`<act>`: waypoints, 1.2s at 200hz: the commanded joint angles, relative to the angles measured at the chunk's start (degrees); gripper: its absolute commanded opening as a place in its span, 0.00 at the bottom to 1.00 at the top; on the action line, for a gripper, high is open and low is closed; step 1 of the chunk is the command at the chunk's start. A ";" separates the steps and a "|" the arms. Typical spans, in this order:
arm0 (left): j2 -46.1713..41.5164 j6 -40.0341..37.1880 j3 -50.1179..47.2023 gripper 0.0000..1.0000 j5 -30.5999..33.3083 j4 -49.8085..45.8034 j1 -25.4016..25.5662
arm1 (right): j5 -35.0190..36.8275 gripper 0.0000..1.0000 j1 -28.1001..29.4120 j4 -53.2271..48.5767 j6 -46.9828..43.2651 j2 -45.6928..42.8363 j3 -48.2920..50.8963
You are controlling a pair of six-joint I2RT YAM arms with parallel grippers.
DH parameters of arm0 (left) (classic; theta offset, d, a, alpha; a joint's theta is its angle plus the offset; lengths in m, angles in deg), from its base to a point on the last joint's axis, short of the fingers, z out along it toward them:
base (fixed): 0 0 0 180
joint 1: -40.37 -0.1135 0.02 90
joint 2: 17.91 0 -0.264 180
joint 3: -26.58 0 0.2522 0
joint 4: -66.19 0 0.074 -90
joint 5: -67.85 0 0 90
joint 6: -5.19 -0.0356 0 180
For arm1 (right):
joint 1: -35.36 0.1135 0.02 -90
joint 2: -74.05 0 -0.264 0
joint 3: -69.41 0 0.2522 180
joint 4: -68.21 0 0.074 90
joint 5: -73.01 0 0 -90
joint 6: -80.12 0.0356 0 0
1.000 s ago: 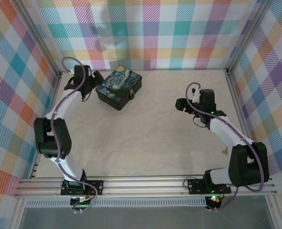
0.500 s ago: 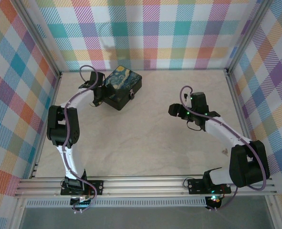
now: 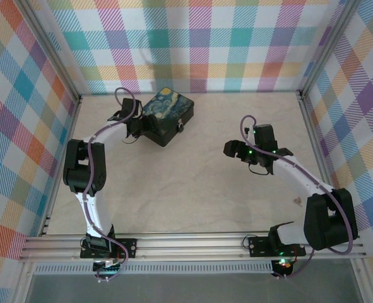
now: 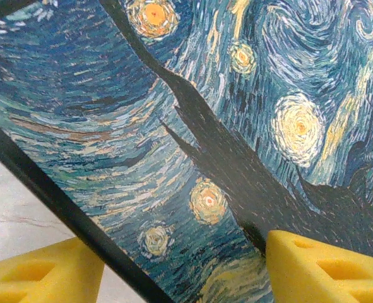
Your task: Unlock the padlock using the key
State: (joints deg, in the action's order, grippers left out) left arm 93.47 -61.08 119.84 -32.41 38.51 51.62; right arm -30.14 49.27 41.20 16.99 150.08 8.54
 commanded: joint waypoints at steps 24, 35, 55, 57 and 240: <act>1.49 -14.54 -1.75 0.64 -11.04 -11.02 7.93 | -1.33 0.80 -4.21 -2.61 -0.66 -2.40 -0.70; 2.35 -18.36 0.45 0.64 -13.20 -14.33 9.77 | -1.38 0.80 -5.17 -3.33 -2.03 -1.86 -2.01; 4.08 -21.31 3.67 0.64 -11.57 -19.09 10.76 | -1.74 0.81 -6.73 -3.08 -3.75 0.39 -4.40; 4.15 -21.19 3.78 0.64 -11.06 -19.12 10.63 | -1.85 0.81 -6.89 -3.09 -3.95 0.71 -4.77; -15.10 -7.47 -0.91 0.80 -2.99 -20.11 0.44 | 14.59 0.72 -7.34 -22.23 9.02 8.87 -17.07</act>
State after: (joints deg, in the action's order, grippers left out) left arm 84.20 -71.95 122.60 -39.88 20.79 52.43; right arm -26.20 48.46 30.47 16.40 166.12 -13.06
